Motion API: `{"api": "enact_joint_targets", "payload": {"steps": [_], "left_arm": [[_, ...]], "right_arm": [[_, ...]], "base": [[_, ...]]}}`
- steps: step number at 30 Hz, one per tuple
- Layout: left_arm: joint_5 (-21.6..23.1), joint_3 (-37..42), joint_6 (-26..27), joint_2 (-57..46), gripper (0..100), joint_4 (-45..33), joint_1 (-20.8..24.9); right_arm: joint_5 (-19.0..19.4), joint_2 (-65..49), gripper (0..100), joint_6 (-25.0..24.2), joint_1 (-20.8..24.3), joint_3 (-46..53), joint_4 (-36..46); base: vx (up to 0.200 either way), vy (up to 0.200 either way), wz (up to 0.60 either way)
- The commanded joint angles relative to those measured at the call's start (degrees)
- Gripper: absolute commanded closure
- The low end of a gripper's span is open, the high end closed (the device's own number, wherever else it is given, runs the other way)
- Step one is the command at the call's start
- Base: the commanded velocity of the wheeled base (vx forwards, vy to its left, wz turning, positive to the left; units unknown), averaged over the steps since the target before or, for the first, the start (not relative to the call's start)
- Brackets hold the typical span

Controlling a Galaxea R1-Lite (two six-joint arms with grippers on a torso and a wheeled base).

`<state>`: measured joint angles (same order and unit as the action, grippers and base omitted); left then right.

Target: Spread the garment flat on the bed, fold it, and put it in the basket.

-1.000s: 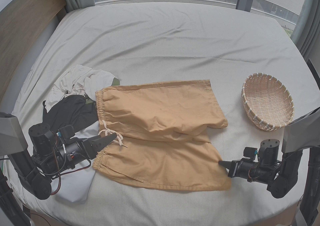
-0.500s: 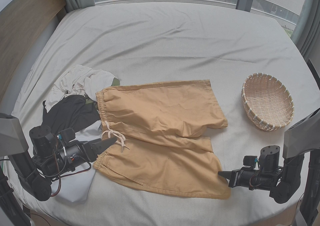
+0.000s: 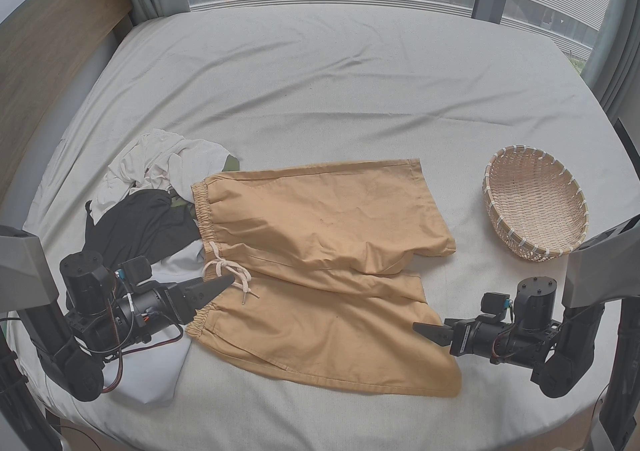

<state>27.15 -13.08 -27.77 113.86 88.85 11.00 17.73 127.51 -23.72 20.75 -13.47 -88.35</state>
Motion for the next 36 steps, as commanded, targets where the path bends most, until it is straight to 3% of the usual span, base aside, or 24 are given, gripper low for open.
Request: {"api": "enact_joint_targets", "payload": {"steps": [1, 7, 17, 23, 36], "left_arm": [[0.0, -0.1, 0.0, 0.1, 0, 0.0, 0.0], [0.0, 0.0, 0.0, 0.1, 0, -0.1, -0.1], [-0.1, 0.1, 0.2, 0.4, 0, 0.0, -0.1], [-0.1, 0.2, 0.3, 0.4, 0, 0.0, -0.1], [-0.2, 1.0, 0.5, 0.5, 0, 0.0, -0.1]], "right_arm": [[0.0, -0.4, 100, 0.1, 0.6, -0.2, -0.1], [-0.1, -3.5, 100, 0.0, 1.8, -0.1, 0.0], [0.1, -3.7, 100, -5.4, 9.7, -1.5, 0.0], [0.1, -0.3, 100, -5.5, 12.7, -1.4, 0.0], [0.4, 2.4, 100, -5.3, 15.0, -1.1, 0.0]], "base": [[0.000, 0.000, 0.00], [0.000, 0.000, 0.00], [0.000, 0.000, 0.00], [0.000, 0.000, 0.00], [0.000, 0.000, 0.00]]}}
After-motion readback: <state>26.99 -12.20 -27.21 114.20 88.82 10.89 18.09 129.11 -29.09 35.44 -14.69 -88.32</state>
